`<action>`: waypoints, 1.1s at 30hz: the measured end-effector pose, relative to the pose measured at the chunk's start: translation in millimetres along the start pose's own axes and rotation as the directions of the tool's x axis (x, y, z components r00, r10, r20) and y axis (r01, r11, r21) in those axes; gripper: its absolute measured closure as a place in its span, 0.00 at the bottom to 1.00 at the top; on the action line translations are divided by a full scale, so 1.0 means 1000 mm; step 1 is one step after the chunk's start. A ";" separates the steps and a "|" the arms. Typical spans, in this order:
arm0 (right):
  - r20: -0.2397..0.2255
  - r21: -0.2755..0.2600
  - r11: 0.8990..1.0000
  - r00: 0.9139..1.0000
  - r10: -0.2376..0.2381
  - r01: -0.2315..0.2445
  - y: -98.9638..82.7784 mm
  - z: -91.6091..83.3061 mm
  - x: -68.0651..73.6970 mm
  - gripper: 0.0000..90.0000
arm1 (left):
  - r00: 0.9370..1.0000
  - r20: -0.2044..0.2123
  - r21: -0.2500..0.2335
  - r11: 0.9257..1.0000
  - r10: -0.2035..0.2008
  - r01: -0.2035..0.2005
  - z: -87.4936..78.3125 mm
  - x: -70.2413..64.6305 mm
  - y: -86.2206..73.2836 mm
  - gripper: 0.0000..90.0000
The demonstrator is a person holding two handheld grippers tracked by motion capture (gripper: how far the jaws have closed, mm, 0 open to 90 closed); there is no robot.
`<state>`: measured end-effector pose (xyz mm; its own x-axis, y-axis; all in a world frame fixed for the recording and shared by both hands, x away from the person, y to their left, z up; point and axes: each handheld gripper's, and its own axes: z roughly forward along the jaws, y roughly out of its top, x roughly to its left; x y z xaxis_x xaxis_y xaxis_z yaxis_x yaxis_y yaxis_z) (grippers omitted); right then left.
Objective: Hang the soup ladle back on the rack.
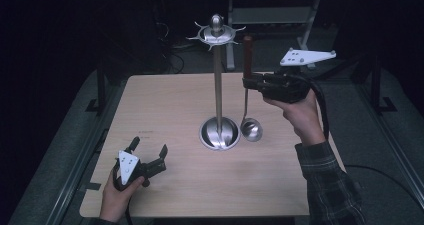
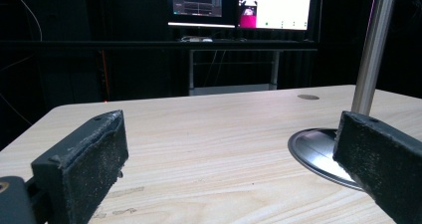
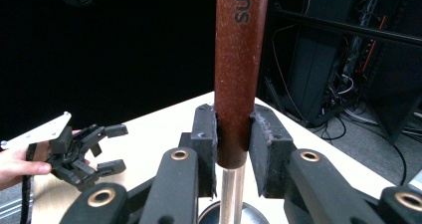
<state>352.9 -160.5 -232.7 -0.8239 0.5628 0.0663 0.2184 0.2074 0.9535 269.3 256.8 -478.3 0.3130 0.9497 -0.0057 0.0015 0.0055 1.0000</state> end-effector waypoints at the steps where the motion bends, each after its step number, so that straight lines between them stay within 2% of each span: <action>1: 0.001 -0.001 1.000 1.000 0.001 -0.001 0.000 0.001 0.000 0.82 | 1.000 0.000 0.000 1.000 0.000 0.000 0.000 0.000 0.000 0.00; 33: -0.003 0.047 0.999 1.000 -0.006 0.006 0.009 0.030 -0.007 0.81 | 1.000 0.000 -0.002 1.000 0.002 -0.002 0.000 0.000 0.000 0.00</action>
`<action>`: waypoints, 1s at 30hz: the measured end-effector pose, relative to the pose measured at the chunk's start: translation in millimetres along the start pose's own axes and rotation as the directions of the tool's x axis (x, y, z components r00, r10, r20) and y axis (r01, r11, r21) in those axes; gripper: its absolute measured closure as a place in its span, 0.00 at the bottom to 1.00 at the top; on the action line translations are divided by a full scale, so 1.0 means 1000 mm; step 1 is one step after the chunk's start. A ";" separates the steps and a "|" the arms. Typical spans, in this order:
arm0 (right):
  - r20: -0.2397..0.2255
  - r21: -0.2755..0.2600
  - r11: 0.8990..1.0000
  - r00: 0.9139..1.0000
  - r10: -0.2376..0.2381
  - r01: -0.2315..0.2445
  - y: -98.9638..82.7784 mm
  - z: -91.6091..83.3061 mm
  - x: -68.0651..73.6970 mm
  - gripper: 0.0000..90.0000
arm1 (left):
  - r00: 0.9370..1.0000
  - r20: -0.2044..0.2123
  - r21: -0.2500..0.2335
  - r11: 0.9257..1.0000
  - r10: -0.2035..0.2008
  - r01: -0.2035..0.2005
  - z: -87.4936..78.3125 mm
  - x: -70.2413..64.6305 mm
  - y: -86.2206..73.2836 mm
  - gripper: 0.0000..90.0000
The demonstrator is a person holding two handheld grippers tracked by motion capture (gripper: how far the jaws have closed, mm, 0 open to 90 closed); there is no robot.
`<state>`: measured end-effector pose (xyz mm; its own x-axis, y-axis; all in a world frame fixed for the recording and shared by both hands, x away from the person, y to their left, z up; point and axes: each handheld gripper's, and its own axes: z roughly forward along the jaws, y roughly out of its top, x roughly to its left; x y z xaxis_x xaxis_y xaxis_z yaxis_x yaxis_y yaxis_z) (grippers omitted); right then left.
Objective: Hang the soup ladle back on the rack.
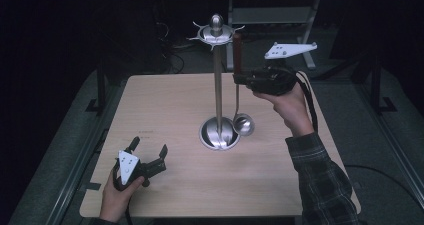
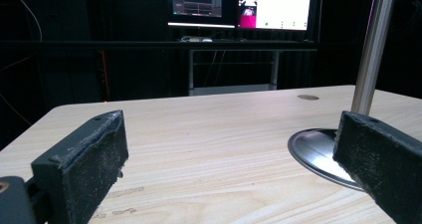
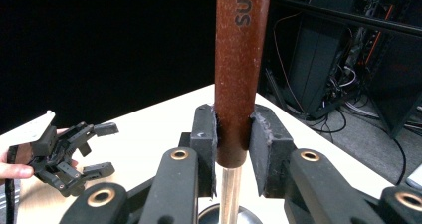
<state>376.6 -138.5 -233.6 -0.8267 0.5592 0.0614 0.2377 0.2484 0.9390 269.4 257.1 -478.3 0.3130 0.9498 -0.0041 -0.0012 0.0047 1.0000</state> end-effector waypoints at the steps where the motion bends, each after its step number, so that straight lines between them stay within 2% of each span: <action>1: -0.001 0.002 1.000 1.000 -0.002 0.002 0.000 0.001 0.000 0.81 | 1.000 0.001 0.002 1.000 0.005 -0.005 0.000 0.000 0.000 0.00; 7: 0.007 -0.001 1.000 1.000 -0.008 0.008 -0.001 0.001 0.000 0.79 | 1.000 0.000 0.006 1.000 0.008 -0.008 0.000 0.000 0.000 0.00; 16: 0.017 -0.011 1.000 1.000 0.008 -0.007 -0.008 -0.006 -0.002 0.67 | 1.000 0.001 0.005 1.000 0.010 -0.010 0.000 0.000 0.000 0.00; 21: 0.036 0.002 1.000 0.999 0.022 -0.022 -0.022 -0.011 -0.004 0.58 | 1.000 -0.003 0.005 1.000 0.009 -0.009 0.000 0.000 0.000 0.00; 26: 0.055 0.024 0.999 0.998 0.042 -0.044 -0.045 -0.017 -0.012 0.49 | 1.000 -0.006 0.007 1.000 0.012 -0.012 0.000 0.000 0.000 0.00; 30: 0.067 0.034 0.998 0.996 0.058 -0.061 -0.057 -0.021 -0.014 0.46 | 1.000 -0.010 0.004 1.000 0.004 -0.004 0.000 0.000 0.000 0.00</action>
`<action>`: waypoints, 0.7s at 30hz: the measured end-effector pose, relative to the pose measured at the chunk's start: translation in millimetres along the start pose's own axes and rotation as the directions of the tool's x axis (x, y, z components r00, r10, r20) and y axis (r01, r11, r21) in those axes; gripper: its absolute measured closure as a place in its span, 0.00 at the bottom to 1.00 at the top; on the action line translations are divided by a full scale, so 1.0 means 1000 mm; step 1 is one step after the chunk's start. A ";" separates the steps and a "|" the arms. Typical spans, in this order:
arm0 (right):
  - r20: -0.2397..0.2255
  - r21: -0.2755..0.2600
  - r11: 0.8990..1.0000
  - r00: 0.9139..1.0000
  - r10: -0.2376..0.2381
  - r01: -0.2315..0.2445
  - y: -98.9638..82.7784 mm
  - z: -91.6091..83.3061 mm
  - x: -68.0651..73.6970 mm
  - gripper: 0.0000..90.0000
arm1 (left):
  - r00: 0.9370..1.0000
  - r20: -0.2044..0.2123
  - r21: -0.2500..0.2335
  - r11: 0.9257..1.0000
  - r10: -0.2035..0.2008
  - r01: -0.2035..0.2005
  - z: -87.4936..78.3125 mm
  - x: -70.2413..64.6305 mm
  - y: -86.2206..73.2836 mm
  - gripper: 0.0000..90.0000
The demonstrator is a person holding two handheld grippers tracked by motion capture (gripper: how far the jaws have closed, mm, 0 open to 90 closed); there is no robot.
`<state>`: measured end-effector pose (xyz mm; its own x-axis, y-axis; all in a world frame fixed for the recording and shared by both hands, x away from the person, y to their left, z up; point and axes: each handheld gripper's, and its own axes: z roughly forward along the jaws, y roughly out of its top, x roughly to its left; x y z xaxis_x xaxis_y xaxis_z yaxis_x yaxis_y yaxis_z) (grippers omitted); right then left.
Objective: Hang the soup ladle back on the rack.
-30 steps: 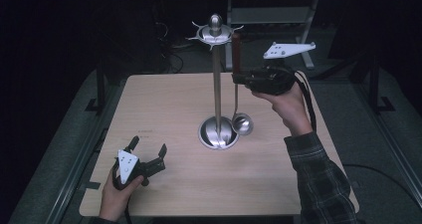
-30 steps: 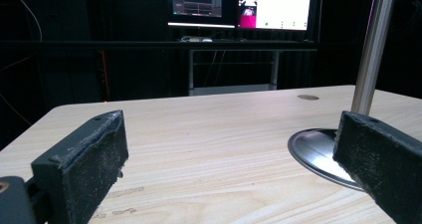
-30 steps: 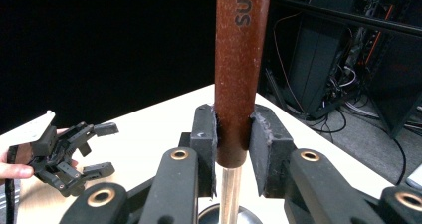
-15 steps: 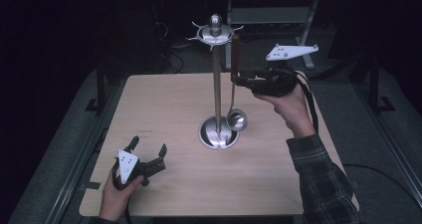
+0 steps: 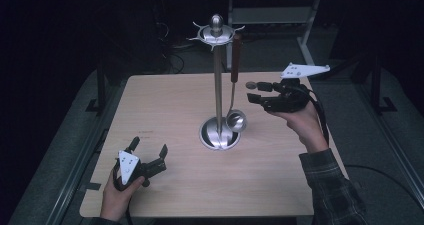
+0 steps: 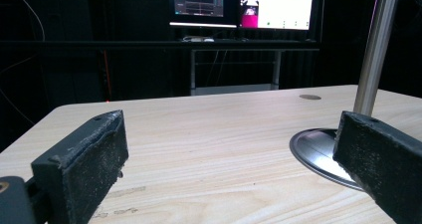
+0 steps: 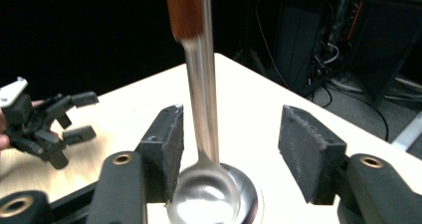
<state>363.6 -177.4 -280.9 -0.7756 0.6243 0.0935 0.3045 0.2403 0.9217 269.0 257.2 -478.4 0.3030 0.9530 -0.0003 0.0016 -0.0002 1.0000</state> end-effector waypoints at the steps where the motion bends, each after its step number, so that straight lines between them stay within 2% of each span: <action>1: 0.010 0.010 1.000 1.000 0.006 -0.006 -0.008 -0.002 -0.002 0.45 | 1.000 0.003 -0.002 1.000 -0.004 0.004 0.000 0.000 0.000 0.00; 3: 0.015 0.013 1.000 1.000 0.007 -0.007 -0.012 -0.004 -0.003 0.45 | 1.000 0.006 0.000 1.000 0.003 -0.003 0.000 0.000 0.000 0.00; 7: 0.028 0.034 0.999 0.999 0.024 -0.025 -0.035 -0.010 -0.006 0.43 | 1.000 0.005 0.012 1.000 0.012 -0.012 -0.001 0.001 0.000 0.00; 8: 0.034 0.038 0.999 0.999 0.024 -0.025 -0.039 -0.011 -0.006 0.43 | 1.000 0.006 -0.003 1.000 -0.005 0.005 0.000 0.000 0.000 0.00; 9: 0.036 0.041 0.999 0.999 0.027 -0.028 -0.043 -0.012 -0.006 0.43 | 1.000 0.008 0.000 1.000 0.006 -0.006 0.000 0.000 0.000 0.00; 12: 0.041 0.049 0.998 0.999 0.031 -0.033 -0.052 -0.014 -0.007 0.42 | 1.000 0.008 0.000 1.000 0.005 -0.005 0.000 0.000 0.000 0.00; 15: 0.057 0.062 0.997 0.998 0.041 -0.045 -0.069 -0.017 -0.009 0.40 | 1.000 0.008 0.003 1.000 0.006 -0.006 0.000 0.000 0.000 0.00; 16: 0.057 0.062 0.997 0.998 0.041 -0.045 -0.069 -0.017 -0.009 0.40 | 1.000 0.008 0.003 1.000 0.006 -0.006 0.000 0.000 0.000 0.00; 17: 0.067 0.083 0.995 0.997 0.047 -0.052 -0.076 -0.017 -0.011 0.38 | 1.000 0.008 0.005 1.000 0.007 -0.007 0.000 0.000 0.000 0.00; 18: 0.067 0.083 0.995 0.997 0.047 -0.052 -0.076 -0.017 -0.011 0.38 | 1.000 0.008 0.005 1.000 0.007 -0.007 0.000 0.000 0.000 0.00; 21: 0.080 0.102 0.993 0.996 0.051 -0.059 -0.093 -0.019 -0.014 0.33 | 1.000 0.008 0.005 1.000 0.006 -0.006 0.000 0.000 0.000 0.00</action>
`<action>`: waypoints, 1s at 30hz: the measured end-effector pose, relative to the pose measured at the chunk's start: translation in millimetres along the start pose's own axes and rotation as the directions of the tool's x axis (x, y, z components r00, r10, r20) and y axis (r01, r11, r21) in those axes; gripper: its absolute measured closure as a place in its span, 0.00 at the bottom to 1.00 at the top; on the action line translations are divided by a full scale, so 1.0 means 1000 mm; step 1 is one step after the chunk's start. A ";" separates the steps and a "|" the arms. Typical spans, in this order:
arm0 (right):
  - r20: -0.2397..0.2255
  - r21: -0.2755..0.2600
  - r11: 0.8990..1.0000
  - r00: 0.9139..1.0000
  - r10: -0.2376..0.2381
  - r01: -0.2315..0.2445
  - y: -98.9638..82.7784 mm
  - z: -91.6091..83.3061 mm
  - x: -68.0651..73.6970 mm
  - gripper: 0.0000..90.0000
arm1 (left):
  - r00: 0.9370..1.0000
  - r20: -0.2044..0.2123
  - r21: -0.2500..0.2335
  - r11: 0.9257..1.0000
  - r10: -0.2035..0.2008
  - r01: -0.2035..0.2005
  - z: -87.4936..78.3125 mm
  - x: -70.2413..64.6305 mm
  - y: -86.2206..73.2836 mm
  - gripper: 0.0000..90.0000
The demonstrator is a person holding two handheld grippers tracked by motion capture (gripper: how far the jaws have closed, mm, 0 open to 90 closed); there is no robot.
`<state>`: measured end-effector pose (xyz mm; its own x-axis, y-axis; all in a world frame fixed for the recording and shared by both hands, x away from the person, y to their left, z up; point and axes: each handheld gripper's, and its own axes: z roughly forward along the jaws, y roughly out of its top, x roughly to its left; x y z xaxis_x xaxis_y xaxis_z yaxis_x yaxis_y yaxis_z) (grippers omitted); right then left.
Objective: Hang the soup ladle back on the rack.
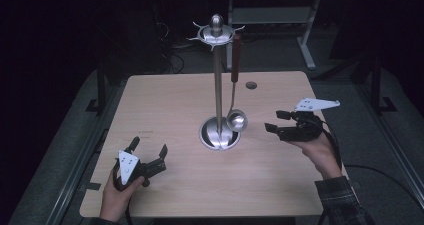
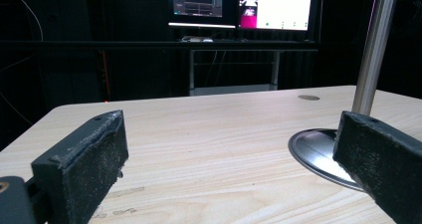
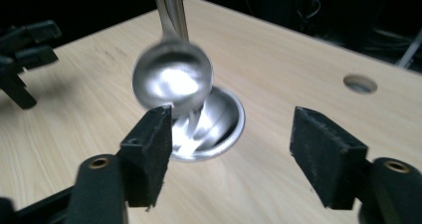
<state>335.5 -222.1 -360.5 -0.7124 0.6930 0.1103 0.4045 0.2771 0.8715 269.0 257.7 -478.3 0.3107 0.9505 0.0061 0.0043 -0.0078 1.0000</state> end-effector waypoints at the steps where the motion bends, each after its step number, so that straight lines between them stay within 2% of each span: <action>1: 0.000 0.000 1.000 1.000 0.000 0.000 0.000 0.000 0.000 0.33 | 1.000 0.000 0.000 1.000 0.000 0.000 0.000 0.000 0.000 0.00; 2: 0.011 0.004 1.000 1.000 0.007 -0.007 -0.009 0.000 -0.001 0.29 | 1.000 0.002 0.004 1.000 0.005 -0.005 0.000 0.000 0.000 0.00; 5: 0.020 0.006 1.000 1.000 0.016 -0.016 -0.018 -0.001 -0.003 0.26 | 1.000 0.000 0.002 1.000 0.002 -0.002 0.000 0.000 0.000 0.00; 6: 0.030 0.007 1.000 0.999 0.029 -0.030 -0.026 -0.003 -0.005 0.22 | 1.000 0.001 0.000 1.000 -0.001 0.001 0.000 0.000 0.000 0.00; 11: 0.061 0.001 0.999 0.997 0.053 -0.053 -0.043 -0.007 -0.007 0.19 | 1.000 0.002 0.000 1.000 0.001 -0.001 0.000 0.000 0.000 0.00; 12: 0.077 0.001 0.998 0.995 0.064 -0.065 -0.051 -0.009 -0.007 0.17 | 1.000 0.000 -0.004 1.000 -0.007 0.007 0.000 0.000 0.000 0.00; 17: 0.096 0.001 0.997 0.993 0.070 -0.071 -0.067 -0.012 -0.008 0.15 | 1.000 0.001 0.001 1.000 0.001 -0.001 0.000 0.000 0.000 0.00; 20: 0.126 -0.003 0.997 0.989 0.081 -0.081 -0.082 -0.015 -0.009 0.13 | 1.000 0.001 -0.003 1.000 -0.003 0.003 0.000 0.000 0.000 0.00; 24: 0.160 0.038 0.996 0.985 0.068 -0.075 -0.096 -0.014 -0.007 0.11 | 1.000 0.001 -0.005 1.000 -0.006 0.006 0.000 0.000 0.000 0.00; 30: 0.179 0.090 0.993 0.982 0.057 -0.074 -0.115 -0.014 -0.005 0.10 | 1.000 0.001 -0.004 1.000 -0.007 0.007 0.000 0.000 0.000 0.00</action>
<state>284.5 -267.0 -454.4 -0.5741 0.8155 0.0729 0.5062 0.2836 0.8144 269.0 257.5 -478.5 0.3119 0.9501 -0.0005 0.0022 -0.0002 1.0000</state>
